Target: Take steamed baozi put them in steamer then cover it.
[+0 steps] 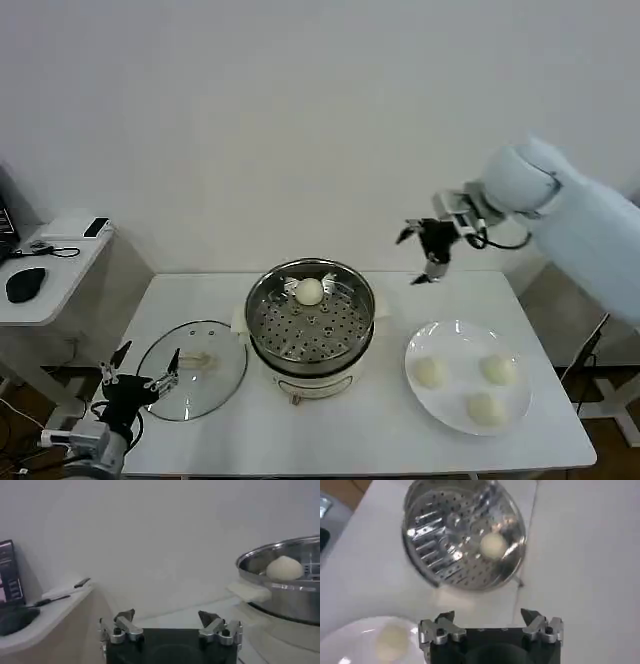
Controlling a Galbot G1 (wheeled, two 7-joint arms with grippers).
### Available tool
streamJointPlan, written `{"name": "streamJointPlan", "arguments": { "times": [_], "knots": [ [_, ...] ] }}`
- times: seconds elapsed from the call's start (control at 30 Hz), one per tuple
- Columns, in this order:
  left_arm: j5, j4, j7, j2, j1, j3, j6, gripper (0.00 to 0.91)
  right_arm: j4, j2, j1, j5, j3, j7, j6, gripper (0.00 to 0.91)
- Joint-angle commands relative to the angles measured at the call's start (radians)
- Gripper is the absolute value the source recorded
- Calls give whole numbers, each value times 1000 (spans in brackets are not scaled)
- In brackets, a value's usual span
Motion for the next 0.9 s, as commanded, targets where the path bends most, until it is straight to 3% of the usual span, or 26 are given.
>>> {"name": "streamJointPlan", "arguments": {
  "times": [0.03,0.23,0.43,0.9],
  "knots": [
    [1,-5,-1,1,1,3,-1,907,53,-132,-87,31,15,-22,-93,907],
    [1,-16,-1,-4,9,3,1,907,53,-128,-251,-55,65,-16,-83,907],
    [2,-6,-3,-5,14,3,-1,907,28,-83,-299,-120,36,6,-65,907],
    [1,28,-6,-6,1,1,-2,907,-57,26,-335,-152,-9,60,-76,907]
  ]
}}
